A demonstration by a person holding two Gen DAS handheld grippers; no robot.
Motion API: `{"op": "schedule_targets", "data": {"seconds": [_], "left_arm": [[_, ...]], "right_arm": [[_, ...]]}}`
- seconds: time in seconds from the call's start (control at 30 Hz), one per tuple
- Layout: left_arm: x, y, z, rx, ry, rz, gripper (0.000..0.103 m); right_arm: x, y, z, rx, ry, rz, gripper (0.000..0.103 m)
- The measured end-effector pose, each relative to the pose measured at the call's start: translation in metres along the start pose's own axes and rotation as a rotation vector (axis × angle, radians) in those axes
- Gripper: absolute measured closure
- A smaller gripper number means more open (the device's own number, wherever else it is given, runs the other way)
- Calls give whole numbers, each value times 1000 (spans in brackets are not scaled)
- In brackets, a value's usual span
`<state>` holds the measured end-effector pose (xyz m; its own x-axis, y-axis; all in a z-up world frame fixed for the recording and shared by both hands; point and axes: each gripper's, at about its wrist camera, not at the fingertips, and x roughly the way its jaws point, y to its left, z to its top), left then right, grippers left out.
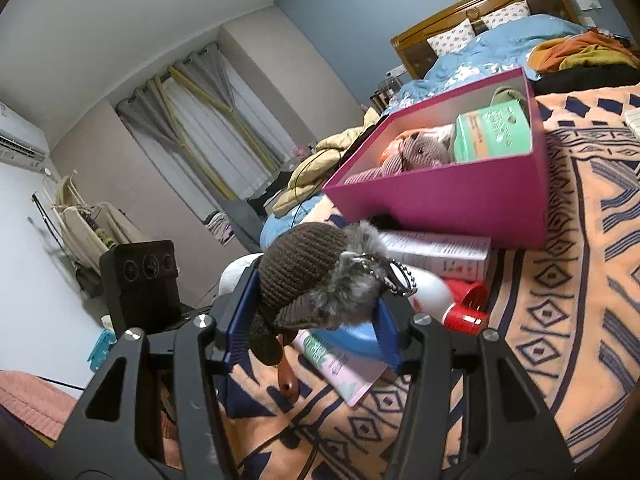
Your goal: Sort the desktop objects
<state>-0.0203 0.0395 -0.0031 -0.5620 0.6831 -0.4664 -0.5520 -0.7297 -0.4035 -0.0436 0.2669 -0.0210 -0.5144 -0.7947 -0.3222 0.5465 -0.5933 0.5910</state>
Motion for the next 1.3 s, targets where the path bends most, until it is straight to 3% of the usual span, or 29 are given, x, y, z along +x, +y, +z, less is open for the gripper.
{"op": "schedule_targets", "data": {"seconds": [0.73,1.3], "left_arm": [[25,0,52,42,-19,3,58],[38,14,85,61,-23,45,58]], "right_arm": [[-9,-9,48,2,-100,-62,47],[2,-22,76,31,-122,-67,47]]}}
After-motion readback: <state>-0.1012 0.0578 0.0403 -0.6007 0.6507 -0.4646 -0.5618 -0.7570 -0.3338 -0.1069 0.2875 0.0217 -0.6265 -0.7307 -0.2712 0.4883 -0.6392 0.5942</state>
